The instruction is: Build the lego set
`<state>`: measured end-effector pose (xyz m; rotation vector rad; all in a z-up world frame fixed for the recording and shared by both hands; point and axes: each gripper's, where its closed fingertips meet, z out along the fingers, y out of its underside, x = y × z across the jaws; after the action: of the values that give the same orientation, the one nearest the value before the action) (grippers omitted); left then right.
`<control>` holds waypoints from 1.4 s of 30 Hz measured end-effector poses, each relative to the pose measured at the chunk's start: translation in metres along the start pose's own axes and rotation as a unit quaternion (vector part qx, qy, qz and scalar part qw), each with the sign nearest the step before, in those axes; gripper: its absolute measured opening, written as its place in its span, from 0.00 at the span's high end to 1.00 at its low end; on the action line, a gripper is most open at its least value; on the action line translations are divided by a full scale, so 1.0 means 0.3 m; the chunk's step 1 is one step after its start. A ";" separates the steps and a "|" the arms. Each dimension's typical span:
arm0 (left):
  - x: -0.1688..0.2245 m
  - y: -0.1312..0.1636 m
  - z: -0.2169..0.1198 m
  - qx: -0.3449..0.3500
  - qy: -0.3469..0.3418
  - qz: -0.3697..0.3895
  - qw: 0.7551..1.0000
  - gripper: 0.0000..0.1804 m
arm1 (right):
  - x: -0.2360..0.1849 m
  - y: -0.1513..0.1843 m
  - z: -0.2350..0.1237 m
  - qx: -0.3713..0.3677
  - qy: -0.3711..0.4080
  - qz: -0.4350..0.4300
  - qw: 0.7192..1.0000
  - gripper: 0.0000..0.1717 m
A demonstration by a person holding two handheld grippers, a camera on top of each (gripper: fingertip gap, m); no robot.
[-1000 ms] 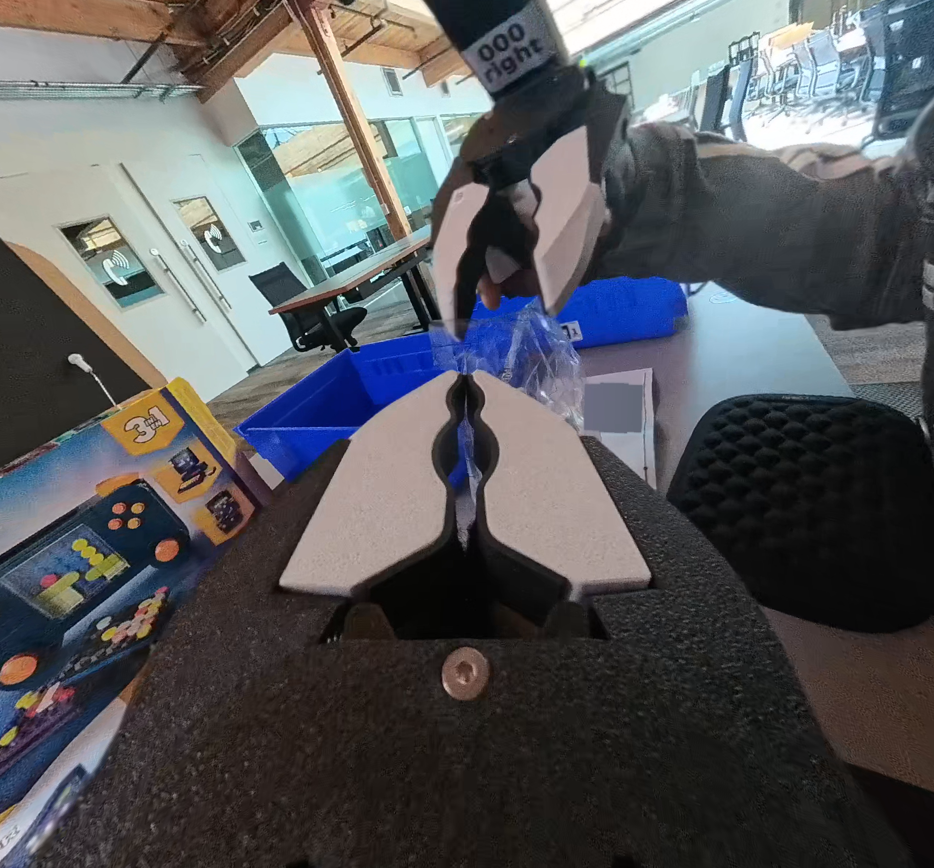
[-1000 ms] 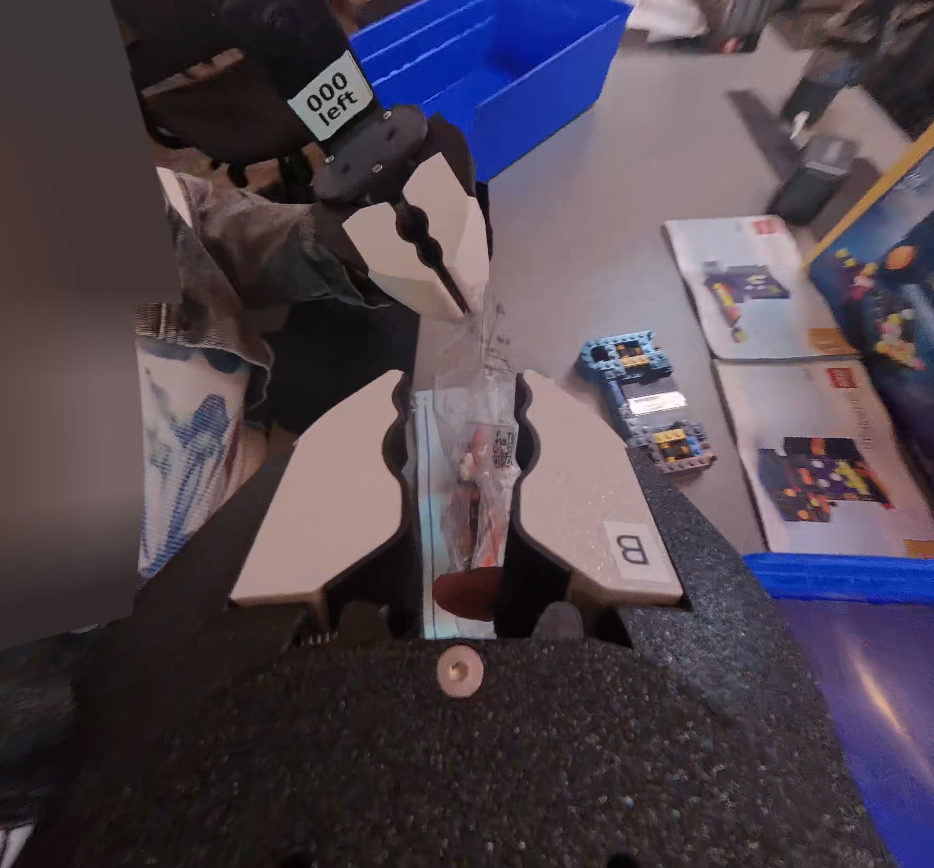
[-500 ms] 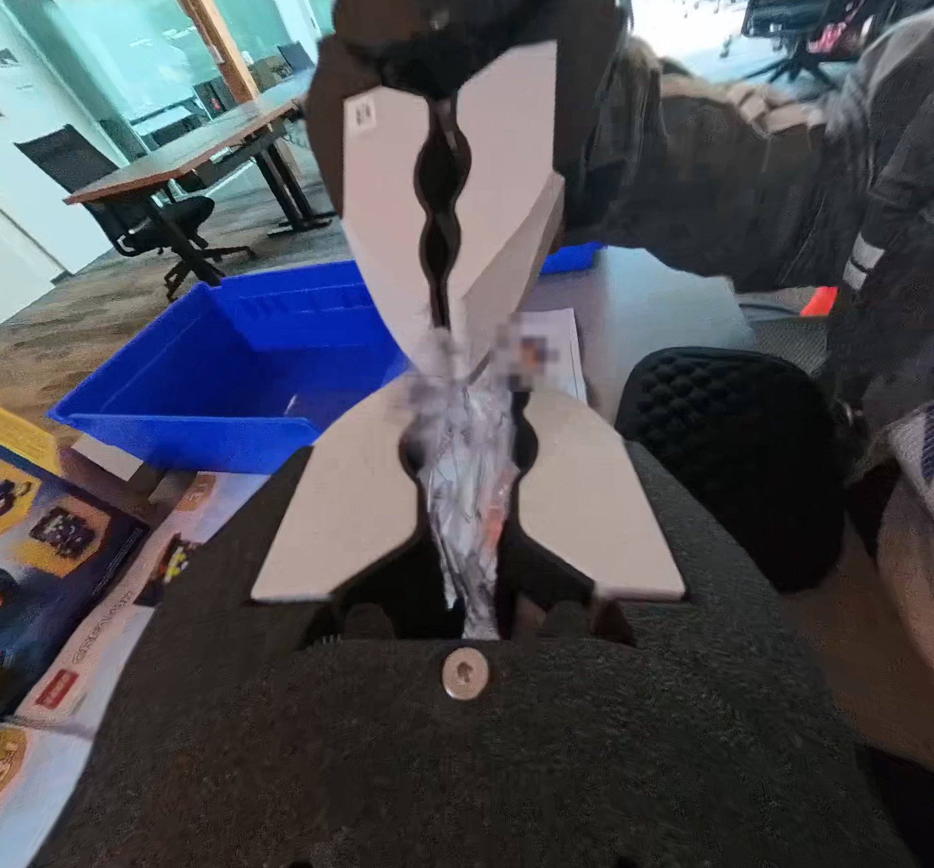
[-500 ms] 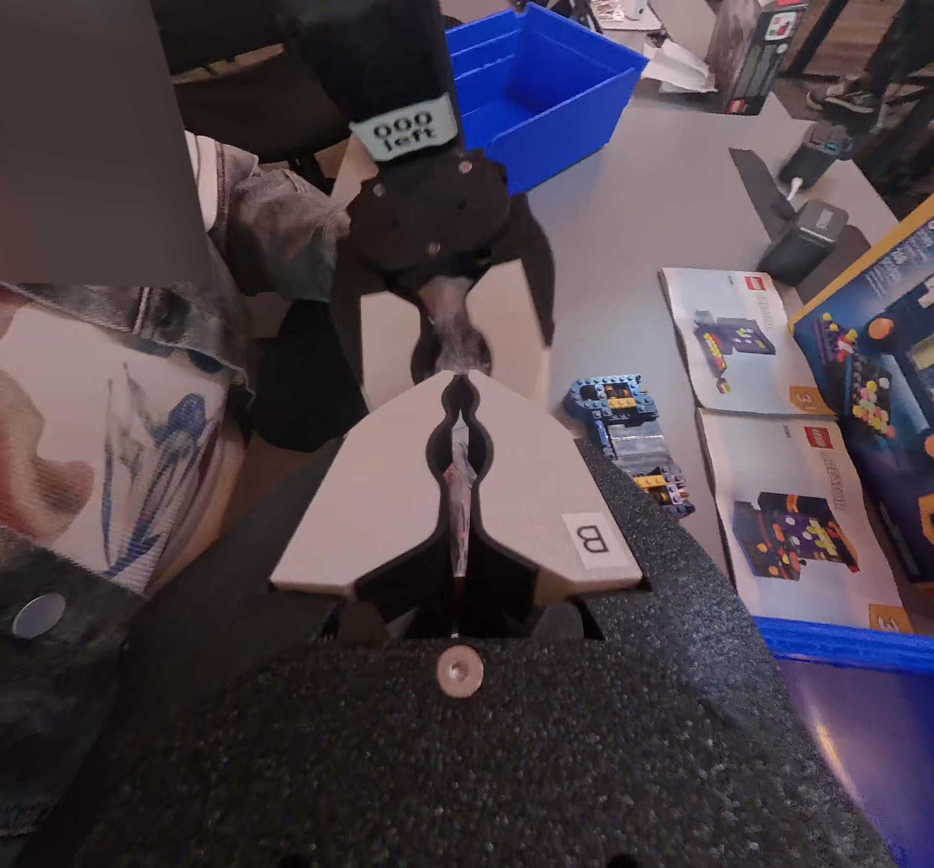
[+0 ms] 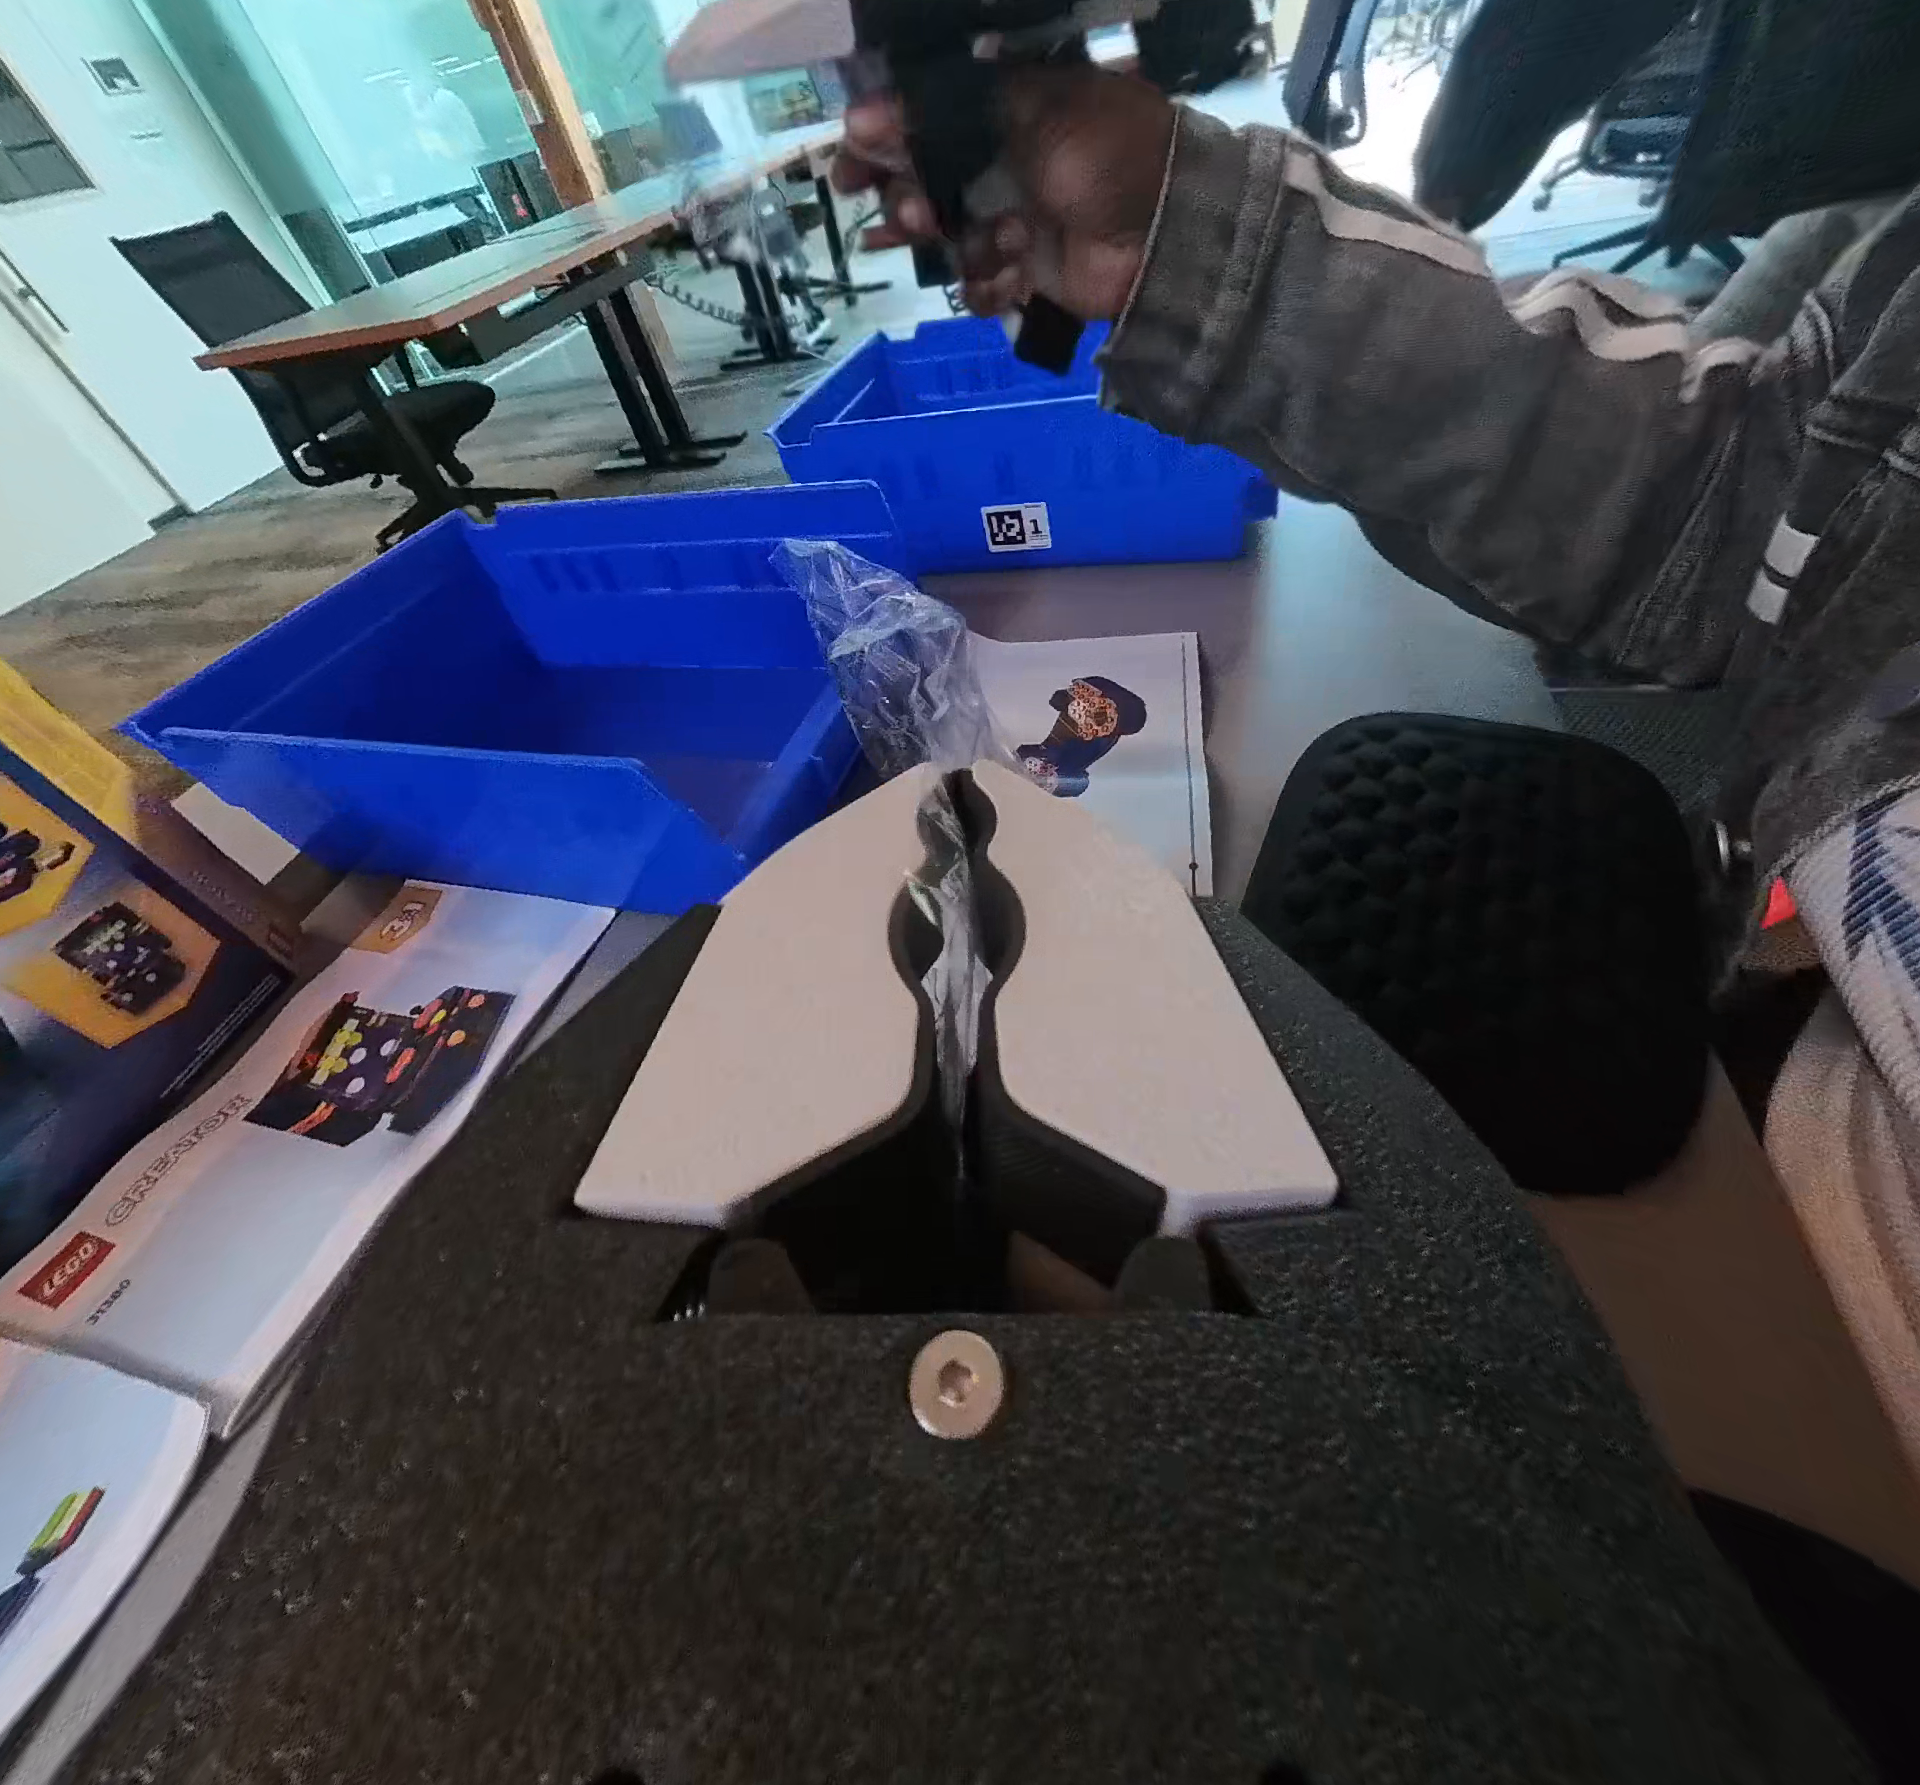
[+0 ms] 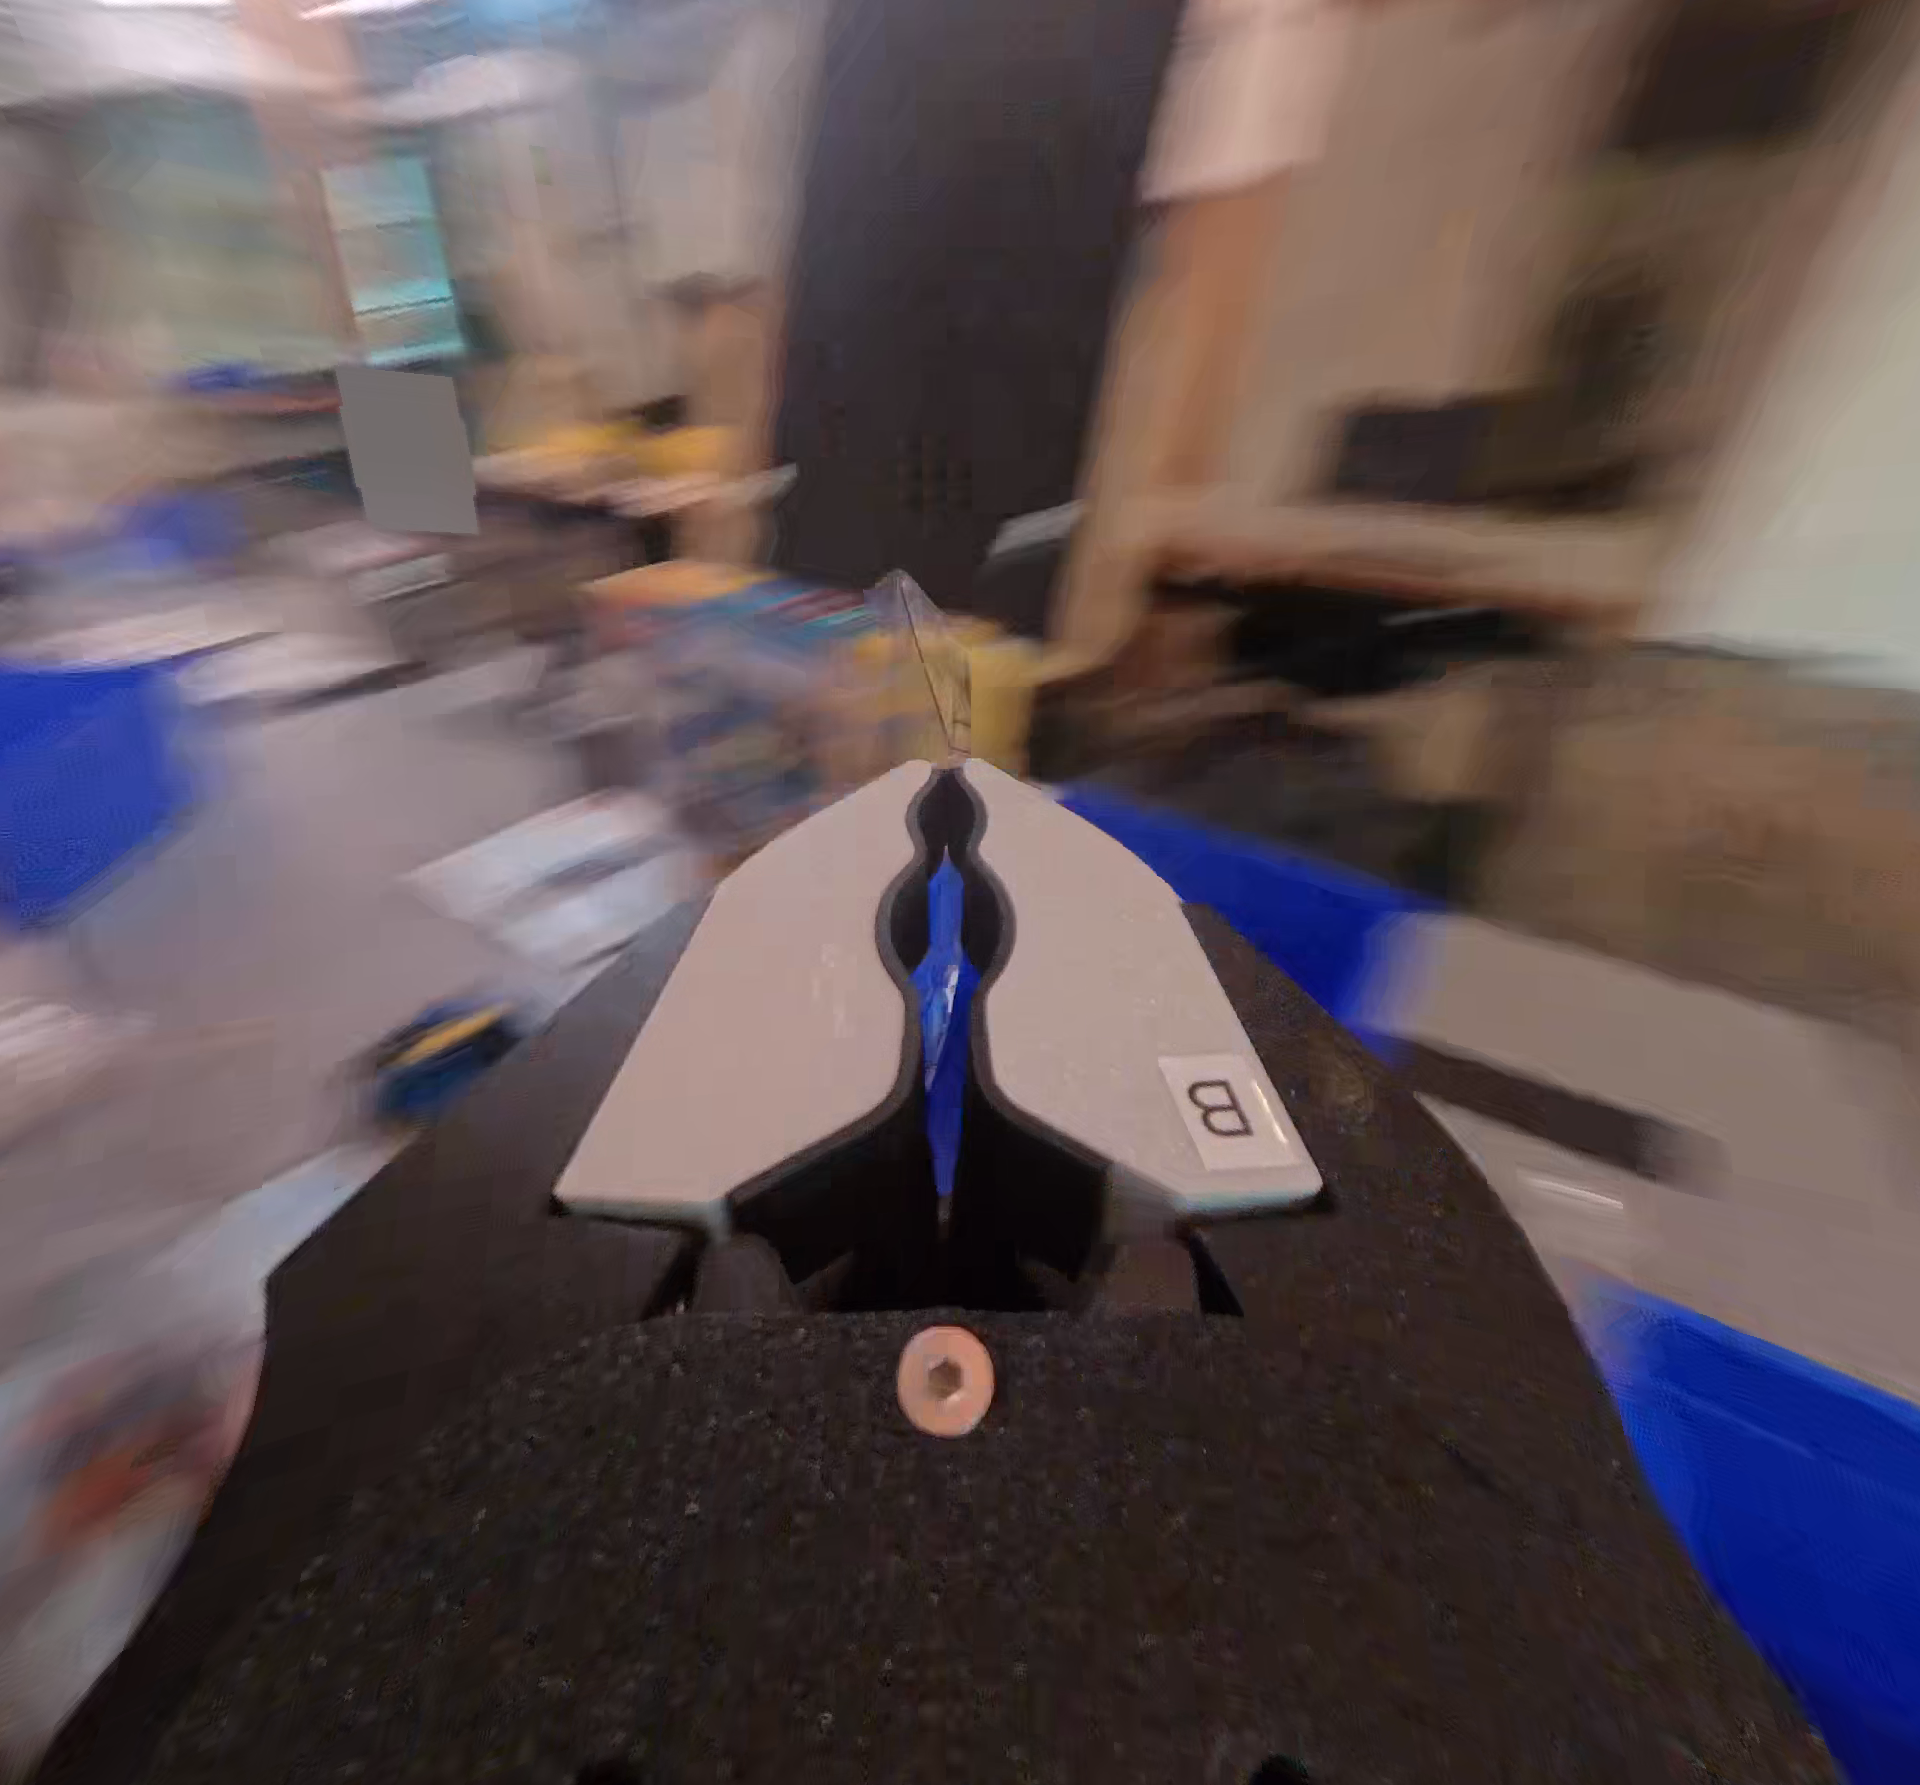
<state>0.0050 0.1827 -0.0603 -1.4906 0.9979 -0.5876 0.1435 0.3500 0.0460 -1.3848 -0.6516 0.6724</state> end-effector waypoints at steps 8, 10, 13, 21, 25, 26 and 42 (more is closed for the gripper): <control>0.005 -0.009 -0.020 0.017 -0.011 0.021 1.000 1.00 | 0.285 -0.274 -0.159 0.066 0.162 -0.116 0.978 1.00; 0.013 -0.009 -0.013 0.015 -0.012 0.038 0.999 1.00 | 0.328 -0.153 -0.060 -0.056 0.132 -0.103 0.984 1.00; 0.027 -0.013 -0.007 0.011 -0.006 0.043 0.999 1.00 | 0.459 0.057 0.057 -0.237 0.126 -0.092 0.959 1.00; 0.039 -0.014 0.004 0.006 -0.007 0.058 0.998 1.00 | 0.753 0.554 0.205 -0.541 0.122 0.022 0.832 0.80; 0.036 -0.014 0.005 0.009 -0.011 0.061 0.998 1.00 | 0.772 0.557 0.227 -0.518 0.140 0.026 0.844 0.65; 0.033 -0.014 0.004 0.011 -0.013 0.061 0.998 0.99 | 0.770 0.538 0.224 -0.509 0.147 0.020 0.848 0.63; -0.131 -0.282 -0.174 0.284 -0.128 -0.057 0.948 1.00 | -0.411 0.250 -0.018 -0.073 -0.276 0.198 0.938 0.34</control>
<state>-0.0367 0.1831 0.0383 -1.0731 0.4810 -0.6759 0.0635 0.2584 -0.0317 -1.4875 -0.8839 1.3900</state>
